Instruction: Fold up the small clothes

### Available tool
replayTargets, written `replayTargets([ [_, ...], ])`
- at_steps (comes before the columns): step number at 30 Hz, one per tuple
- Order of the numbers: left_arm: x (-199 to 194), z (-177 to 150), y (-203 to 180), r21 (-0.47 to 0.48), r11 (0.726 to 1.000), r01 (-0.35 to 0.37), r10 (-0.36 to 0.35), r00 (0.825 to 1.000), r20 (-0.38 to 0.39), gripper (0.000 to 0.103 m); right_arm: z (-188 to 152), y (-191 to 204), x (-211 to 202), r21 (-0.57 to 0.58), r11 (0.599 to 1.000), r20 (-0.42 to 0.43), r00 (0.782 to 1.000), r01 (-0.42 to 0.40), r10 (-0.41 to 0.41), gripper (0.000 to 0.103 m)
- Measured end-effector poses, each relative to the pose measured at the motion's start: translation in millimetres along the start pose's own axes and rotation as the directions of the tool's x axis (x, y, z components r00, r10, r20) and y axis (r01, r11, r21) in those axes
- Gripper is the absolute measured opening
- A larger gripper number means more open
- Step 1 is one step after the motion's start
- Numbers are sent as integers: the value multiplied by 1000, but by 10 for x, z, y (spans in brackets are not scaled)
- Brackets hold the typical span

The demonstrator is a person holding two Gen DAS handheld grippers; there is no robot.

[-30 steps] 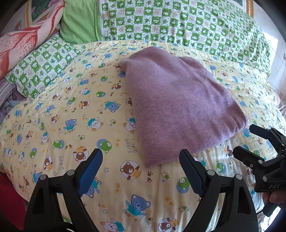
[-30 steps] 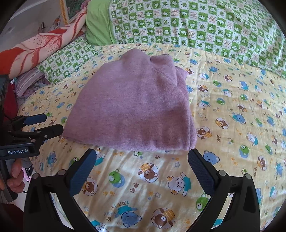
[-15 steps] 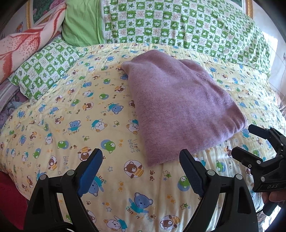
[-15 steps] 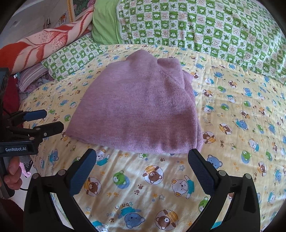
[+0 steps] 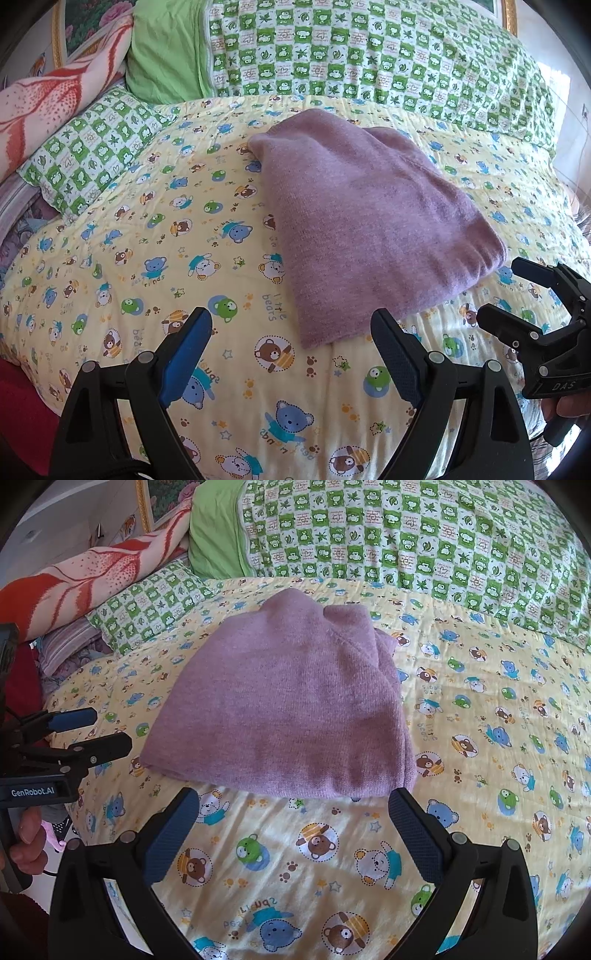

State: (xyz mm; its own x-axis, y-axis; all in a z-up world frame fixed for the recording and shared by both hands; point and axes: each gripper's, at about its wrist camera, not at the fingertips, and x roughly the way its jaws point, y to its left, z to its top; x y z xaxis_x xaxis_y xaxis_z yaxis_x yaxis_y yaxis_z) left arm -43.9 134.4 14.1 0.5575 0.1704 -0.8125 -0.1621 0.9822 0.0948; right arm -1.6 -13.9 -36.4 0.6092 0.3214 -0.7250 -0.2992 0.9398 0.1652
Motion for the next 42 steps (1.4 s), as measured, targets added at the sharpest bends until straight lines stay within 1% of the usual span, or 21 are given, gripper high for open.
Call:
replayTargets([
  [42,95,36,-25,10,1000,4,-4,1000,-25,89,46,31,20,20,1000,-6,1000,-13,13,102],
])
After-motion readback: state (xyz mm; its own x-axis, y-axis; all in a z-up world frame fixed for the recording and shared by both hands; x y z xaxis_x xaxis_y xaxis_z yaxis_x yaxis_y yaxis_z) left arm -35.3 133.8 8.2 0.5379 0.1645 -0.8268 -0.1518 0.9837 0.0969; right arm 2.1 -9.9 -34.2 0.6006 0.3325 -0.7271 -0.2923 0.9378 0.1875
